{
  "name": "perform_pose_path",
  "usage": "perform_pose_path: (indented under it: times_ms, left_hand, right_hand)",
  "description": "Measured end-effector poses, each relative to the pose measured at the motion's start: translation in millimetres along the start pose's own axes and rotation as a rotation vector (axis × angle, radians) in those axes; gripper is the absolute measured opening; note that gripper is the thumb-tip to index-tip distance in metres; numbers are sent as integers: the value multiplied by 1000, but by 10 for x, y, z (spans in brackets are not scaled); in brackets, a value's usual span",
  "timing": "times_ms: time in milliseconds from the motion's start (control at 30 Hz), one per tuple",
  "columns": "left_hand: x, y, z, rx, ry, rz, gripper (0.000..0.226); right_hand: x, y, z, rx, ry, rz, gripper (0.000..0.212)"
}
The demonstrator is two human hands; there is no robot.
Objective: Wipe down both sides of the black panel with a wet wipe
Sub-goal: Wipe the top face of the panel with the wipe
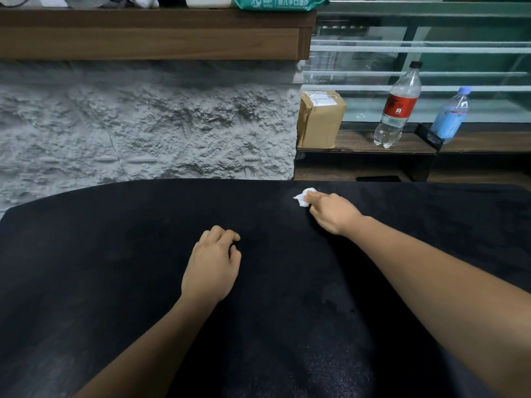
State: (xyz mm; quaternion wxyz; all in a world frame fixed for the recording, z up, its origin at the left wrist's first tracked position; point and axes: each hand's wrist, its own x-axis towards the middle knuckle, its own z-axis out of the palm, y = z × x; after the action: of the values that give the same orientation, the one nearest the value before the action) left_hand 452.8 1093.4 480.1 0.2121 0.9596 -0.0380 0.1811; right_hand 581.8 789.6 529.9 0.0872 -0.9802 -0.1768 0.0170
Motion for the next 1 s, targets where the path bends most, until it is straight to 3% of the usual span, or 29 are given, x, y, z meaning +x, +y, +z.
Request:
perform_pose_path:
  times_ms: [200, 333, 700, 900, 1000]
  left_hand:
    - [-11, 18, -2, -2, 14, 2, 22]
    - [-6, 16, -7, 9, 1, -5, 22]
    - [5, 14, -8, 29, -11, -9, 24]
    - [1, 13, -14, 20, -6, -5, 24]
    - [0, 10, -8, 17, -7, -7, 24]
  right_hand:
    - [132, -61, 116, -49, 93, 201, 35]
    - [267, -337, 234, -2, 123, 304, 38]
    - [541, -841, 372, 11, 87, 44, 40]
    - [515, -572, 283, 31, 41, -112, 44]
    - [540, -385, 205, 16, 11, -98, 48]
